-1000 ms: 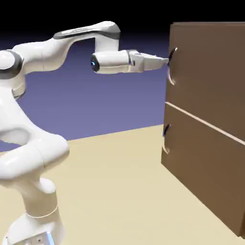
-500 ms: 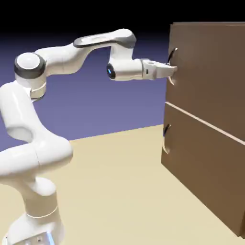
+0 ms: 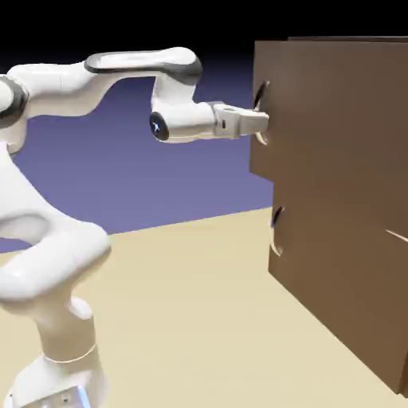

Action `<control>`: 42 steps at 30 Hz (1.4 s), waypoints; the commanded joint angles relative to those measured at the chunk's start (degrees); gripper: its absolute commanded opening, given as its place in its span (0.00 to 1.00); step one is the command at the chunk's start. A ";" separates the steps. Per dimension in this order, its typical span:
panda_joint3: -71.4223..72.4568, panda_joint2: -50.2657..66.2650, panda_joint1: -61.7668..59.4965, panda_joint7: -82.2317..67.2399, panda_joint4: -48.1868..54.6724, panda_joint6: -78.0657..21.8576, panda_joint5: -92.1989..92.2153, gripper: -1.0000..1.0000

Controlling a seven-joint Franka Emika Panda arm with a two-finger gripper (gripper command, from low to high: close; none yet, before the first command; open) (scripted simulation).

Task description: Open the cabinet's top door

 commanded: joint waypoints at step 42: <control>-77.25 -39.84 36.13 37.41 -41.09 -44.30 -90.85 0.00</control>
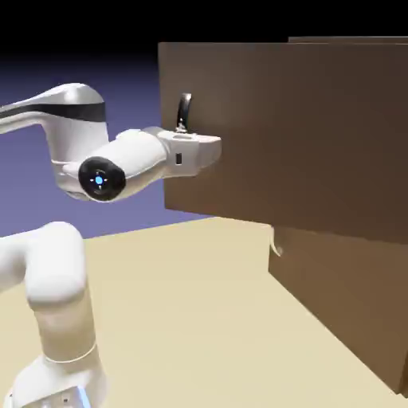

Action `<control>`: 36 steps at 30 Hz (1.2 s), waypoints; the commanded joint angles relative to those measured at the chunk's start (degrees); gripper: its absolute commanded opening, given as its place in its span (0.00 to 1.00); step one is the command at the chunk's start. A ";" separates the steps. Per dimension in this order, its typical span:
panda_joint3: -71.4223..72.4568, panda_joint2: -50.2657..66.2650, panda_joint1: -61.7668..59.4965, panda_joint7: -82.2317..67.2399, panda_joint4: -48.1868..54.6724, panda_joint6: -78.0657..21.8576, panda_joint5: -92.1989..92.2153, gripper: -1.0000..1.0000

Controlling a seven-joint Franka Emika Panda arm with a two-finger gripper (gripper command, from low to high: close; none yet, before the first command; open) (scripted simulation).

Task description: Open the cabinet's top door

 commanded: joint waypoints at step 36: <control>-53.84 12.07 41.55 5.31 62.78 -62.23 -39.54 0.00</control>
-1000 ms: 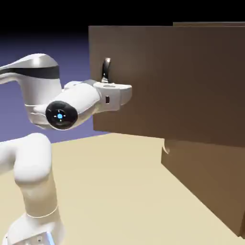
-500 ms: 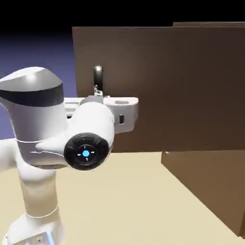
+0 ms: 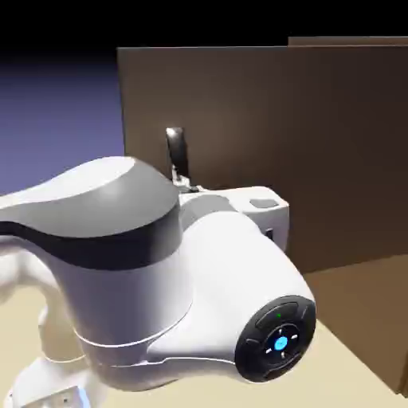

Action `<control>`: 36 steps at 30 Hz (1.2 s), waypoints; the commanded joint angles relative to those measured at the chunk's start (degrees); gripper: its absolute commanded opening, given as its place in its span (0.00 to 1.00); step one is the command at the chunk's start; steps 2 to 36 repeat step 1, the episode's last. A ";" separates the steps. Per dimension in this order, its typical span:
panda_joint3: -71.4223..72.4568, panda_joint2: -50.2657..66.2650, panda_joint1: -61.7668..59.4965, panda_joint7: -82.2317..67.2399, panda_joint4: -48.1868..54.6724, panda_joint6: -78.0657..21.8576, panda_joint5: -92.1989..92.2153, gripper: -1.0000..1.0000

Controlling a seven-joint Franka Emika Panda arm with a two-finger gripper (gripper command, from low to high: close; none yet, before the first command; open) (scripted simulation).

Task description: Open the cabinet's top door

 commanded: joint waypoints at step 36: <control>-0.58 -0.16 1.64 0.47 2.05 -1.26 -0.20 0.00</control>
